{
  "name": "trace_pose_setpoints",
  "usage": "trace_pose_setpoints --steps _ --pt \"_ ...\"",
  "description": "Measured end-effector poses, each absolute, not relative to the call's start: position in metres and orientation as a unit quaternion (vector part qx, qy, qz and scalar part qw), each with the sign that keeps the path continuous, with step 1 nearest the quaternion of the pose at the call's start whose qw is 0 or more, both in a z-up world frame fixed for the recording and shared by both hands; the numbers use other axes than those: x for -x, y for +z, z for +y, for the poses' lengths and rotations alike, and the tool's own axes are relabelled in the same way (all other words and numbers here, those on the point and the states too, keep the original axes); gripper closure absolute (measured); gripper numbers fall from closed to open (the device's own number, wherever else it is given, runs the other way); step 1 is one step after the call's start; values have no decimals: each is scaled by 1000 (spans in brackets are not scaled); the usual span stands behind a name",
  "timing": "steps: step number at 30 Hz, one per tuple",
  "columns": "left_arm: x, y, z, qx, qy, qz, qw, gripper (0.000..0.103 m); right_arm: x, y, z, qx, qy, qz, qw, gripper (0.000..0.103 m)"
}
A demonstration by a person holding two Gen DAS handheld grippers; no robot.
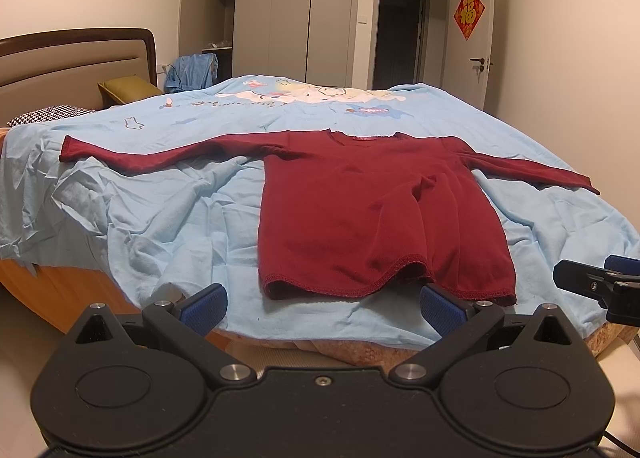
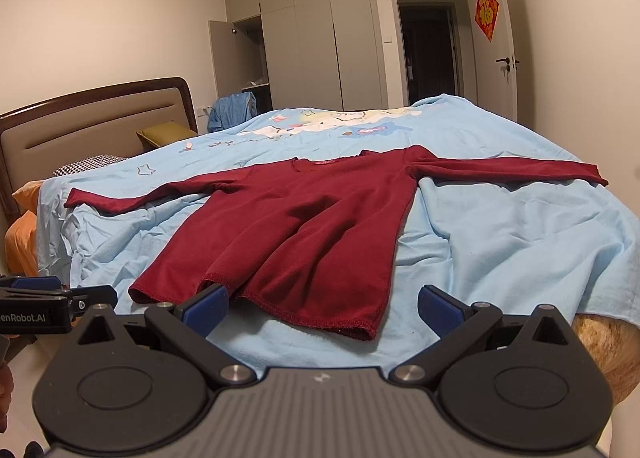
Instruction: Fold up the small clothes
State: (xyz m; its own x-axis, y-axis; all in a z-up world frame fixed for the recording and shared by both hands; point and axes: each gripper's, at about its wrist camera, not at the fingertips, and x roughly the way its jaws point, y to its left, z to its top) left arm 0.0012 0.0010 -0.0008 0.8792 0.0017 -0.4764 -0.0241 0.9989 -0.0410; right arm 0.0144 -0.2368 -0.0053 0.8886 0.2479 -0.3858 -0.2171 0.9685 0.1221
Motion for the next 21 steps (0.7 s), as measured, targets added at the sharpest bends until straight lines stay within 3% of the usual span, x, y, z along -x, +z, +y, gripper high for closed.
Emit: trace_pose_setpoints --steps 21 --pt "-2 -2 0 24 6 248 969 1 -15 -6 -237 -38 120 206 971 0"
